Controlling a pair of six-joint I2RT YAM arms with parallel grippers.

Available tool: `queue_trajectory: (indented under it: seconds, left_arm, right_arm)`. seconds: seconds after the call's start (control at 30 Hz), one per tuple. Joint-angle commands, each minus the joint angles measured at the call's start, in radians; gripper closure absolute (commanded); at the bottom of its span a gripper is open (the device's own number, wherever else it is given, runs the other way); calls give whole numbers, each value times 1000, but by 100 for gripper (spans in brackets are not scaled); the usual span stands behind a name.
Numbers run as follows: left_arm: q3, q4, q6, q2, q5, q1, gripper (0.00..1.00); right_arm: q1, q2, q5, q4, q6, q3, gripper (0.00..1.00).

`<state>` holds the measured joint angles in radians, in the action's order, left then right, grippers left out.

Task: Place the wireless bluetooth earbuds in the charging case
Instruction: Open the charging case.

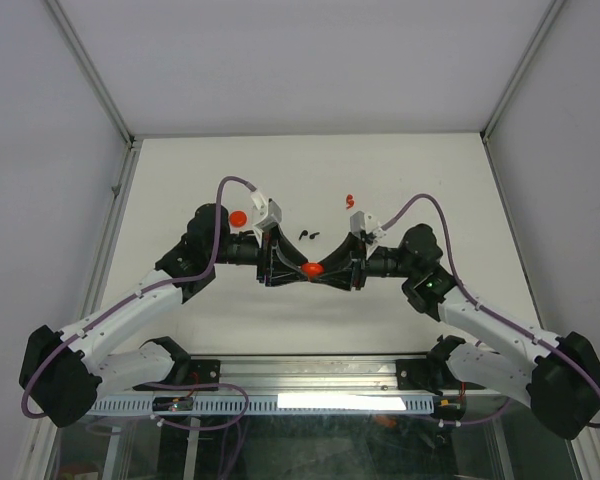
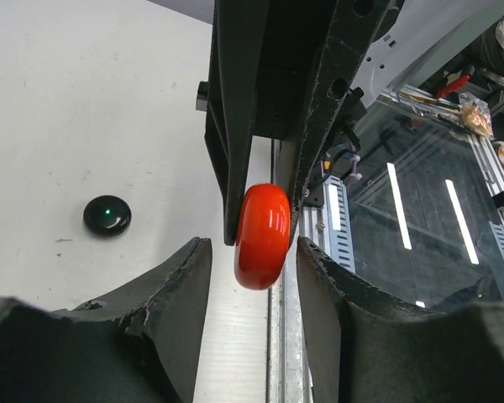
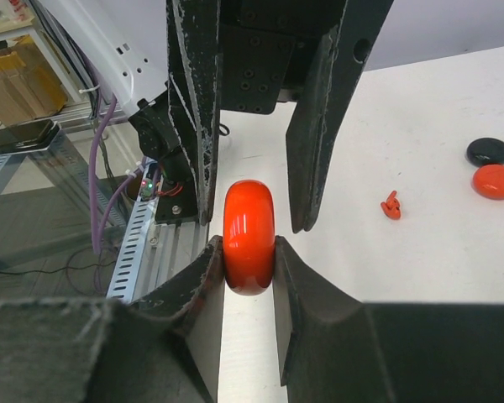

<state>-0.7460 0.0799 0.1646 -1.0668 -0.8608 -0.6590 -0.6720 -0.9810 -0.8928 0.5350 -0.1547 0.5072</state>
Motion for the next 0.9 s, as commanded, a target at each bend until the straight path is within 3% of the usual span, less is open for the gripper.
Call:
queue_trajectory:
  seconds: [0.0, 0.17, 0.23, 0.3, 0.37, 0.47, 0.87]
  left_arm:
    - [-47, 61, -35, 3, -50, 8, 56]
    - [-50, 60, -42, -5, -54, 7, 80]
    - [-47, 60, -47, 2, -46, 7, 93]
    - [-42, 60, -52, 13, -37, 7, 99]
    - [-36, 61, -57, 29, -21, 7, 100]
    - [-28, 60, -63, 51, -10, 8, 100]
    - [-19, 69, -59, 59, -7, 7, 100]
  right_arm:
    - [-6, -15, -32, 58, -30, 61, 100]
    - [-5, -21, -29, 61, -33, 66, 98]
    - [-5, -19, -25, 60, -28, 63, 91]
    - [-5, -17, -14, 49, -18, 60, 80]
    - [-5, -11, -2, 27, -8, 57, 71]
    - [-5, -7, 2, 24, -3, 53, 66]
    - [-5, -27, -13, 104, -53, 39, 63]
